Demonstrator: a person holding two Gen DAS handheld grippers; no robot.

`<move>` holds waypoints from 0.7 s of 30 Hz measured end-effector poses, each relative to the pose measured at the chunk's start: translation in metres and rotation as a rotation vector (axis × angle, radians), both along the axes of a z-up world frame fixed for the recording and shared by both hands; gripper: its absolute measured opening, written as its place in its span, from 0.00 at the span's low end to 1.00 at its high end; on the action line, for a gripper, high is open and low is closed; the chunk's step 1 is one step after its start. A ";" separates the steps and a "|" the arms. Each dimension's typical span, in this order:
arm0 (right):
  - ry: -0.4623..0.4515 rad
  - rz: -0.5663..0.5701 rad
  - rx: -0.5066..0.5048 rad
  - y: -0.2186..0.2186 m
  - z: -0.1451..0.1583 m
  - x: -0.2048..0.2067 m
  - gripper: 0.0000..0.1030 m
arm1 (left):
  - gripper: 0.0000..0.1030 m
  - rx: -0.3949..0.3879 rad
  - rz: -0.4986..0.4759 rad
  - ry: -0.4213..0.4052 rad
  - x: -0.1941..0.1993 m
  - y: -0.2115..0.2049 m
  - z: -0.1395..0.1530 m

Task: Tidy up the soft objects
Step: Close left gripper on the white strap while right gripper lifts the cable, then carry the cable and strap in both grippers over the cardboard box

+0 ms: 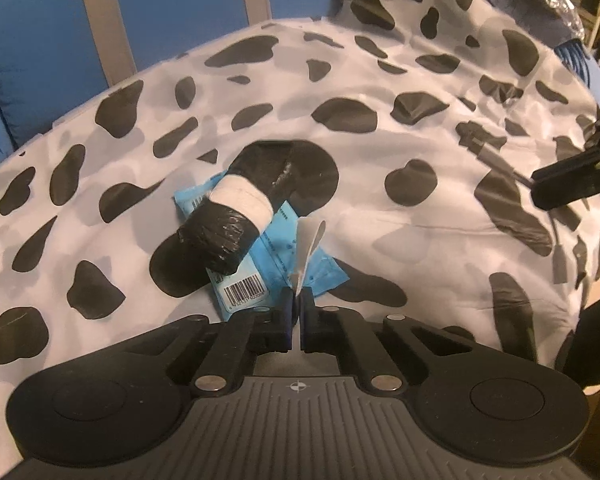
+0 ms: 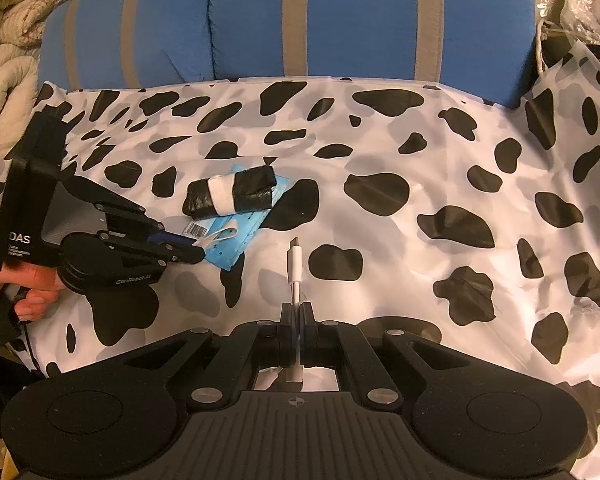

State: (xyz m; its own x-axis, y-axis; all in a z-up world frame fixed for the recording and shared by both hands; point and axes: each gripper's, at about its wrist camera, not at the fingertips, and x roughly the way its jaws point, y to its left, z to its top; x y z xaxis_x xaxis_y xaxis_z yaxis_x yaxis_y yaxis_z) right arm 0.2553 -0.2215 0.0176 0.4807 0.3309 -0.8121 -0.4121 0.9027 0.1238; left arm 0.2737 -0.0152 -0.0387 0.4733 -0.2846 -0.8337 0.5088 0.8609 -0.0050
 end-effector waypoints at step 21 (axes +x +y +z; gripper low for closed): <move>-0.025 0.044 0.026 0.029 0.013 -0.015 0.04 | 0.03 -0.128 0.107 -0.062 -0.063 0.032 0.056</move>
State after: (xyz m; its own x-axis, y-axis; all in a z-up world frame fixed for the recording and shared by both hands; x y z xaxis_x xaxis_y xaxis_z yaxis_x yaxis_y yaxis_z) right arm 0.2401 -0.1926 0.0301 0.4855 0.3732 -0.7906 -0.4548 0.8801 0.1361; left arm 0.2110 0.0166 0.0169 0.5558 -0.3317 -0.7623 0.4170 0.9045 -0.0896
